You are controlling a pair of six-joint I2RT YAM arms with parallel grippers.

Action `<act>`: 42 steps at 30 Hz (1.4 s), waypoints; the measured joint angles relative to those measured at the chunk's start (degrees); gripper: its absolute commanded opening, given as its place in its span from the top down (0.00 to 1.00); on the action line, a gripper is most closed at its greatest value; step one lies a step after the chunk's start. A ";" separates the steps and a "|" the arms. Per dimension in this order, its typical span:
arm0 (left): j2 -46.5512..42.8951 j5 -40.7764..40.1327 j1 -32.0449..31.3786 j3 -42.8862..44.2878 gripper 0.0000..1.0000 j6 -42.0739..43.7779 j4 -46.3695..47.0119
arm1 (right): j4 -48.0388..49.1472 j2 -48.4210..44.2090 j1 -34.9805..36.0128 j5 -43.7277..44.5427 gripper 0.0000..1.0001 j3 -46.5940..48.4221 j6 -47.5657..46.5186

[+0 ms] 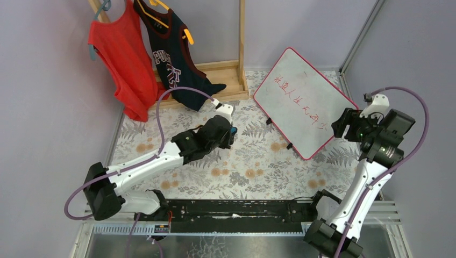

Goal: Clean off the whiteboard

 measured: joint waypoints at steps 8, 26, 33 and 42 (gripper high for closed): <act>4.28 -0.35 0.66 1.18 0.97 3.63 3.93 | -4.15 7.32 0.00 1.36 0.22 15.61 -2.60; 8.68 18.01 12.39 1.40 0.91 6.78 16.37 | -21.90 26.75 -2.51 -4.79 0.18 37.81 -16.79; 10.86 19.98 12.39 3.52 0.91 7.02 16.35 | -29.33 33.27 -20.61 -14.80 0.21 40.61 -25.20; 11.34 20.13 12.39 3.52 0.91 6.99 16.57 | -35.10 42.42 -28.17 -20.70 0.21 44.54 -33.22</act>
